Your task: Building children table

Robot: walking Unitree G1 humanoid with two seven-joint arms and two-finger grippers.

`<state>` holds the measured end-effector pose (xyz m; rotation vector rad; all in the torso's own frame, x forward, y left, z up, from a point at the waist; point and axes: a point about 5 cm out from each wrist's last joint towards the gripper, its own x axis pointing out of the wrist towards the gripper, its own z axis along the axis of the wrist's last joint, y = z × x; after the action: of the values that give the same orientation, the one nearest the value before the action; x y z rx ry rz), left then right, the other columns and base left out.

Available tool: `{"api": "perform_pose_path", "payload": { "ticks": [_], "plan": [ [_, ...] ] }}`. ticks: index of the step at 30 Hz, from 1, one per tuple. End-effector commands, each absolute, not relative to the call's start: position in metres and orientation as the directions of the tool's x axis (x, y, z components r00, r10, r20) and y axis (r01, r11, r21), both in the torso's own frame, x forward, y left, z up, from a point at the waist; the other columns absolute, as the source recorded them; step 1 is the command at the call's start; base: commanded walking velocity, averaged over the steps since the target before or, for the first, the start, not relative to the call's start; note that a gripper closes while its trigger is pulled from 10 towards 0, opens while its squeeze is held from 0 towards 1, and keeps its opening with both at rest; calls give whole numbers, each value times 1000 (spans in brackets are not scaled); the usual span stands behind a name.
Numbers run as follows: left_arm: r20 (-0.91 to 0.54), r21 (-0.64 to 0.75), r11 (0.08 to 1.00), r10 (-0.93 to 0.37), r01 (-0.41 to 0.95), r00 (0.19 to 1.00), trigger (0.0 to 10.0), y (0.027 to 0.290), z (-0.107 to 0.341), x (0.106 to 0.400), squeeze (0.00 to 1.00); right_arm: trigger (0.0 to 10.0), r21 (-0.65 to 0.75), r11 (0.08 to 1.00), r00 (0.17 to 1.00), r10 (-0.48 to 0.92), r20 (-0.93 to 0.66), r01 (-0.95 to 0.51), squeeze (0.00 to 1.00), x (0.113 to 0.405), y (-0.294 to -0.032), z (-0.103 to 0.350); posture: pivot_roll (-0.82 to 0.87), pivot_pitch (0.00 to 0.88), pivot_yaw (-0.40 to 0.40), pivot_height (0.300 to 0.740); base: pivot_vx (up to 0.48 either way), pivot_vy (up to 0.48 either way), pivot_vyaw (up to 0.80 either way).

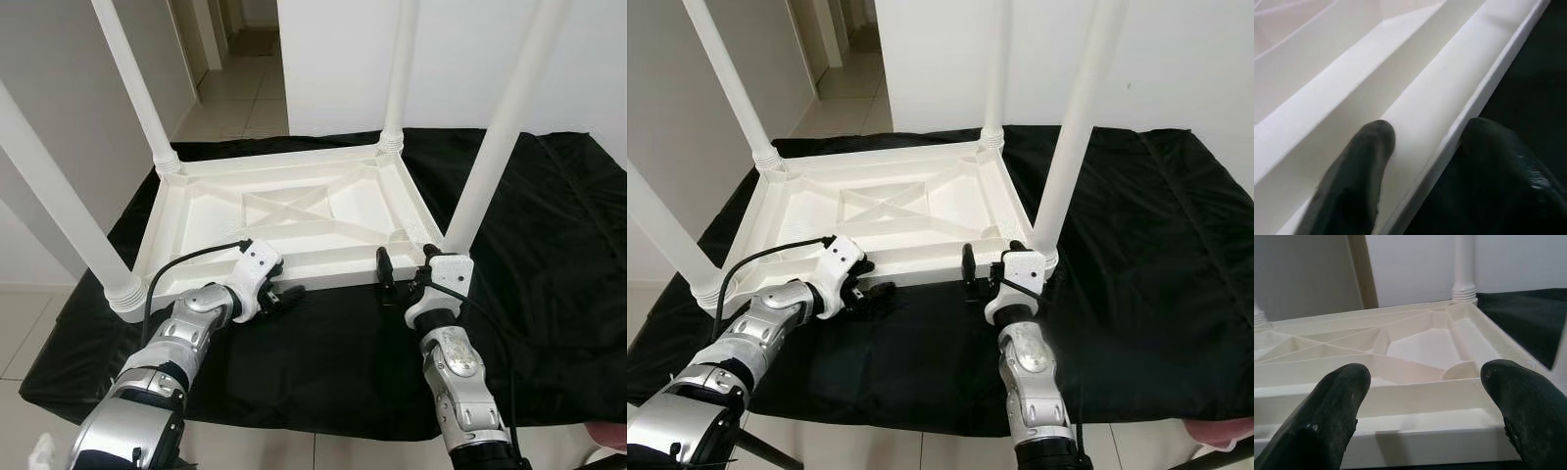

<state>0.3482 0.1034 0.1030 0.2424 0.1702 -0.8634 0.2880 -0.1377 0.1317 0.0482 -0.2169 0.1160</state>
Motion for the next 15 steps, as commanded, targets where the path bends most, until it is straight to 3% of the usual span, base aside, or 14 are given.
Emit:
{"api": "perform_pose_path", "payload": {
  "ticks": [1,15],
  "plan": [
    [-272,111,718,-643,687,716,0,108,86,344,0,10000,36,990,975,126,186,-135,0,287,-134,125,-94,31,97,740,0,0,0],
    [-274,94,686,-678,721,682,0,95,73,330,0,10000,32,987,972,150,182,-159,0,290,-132,125,-86,10,80,740,0,0,0]
  ]
}}
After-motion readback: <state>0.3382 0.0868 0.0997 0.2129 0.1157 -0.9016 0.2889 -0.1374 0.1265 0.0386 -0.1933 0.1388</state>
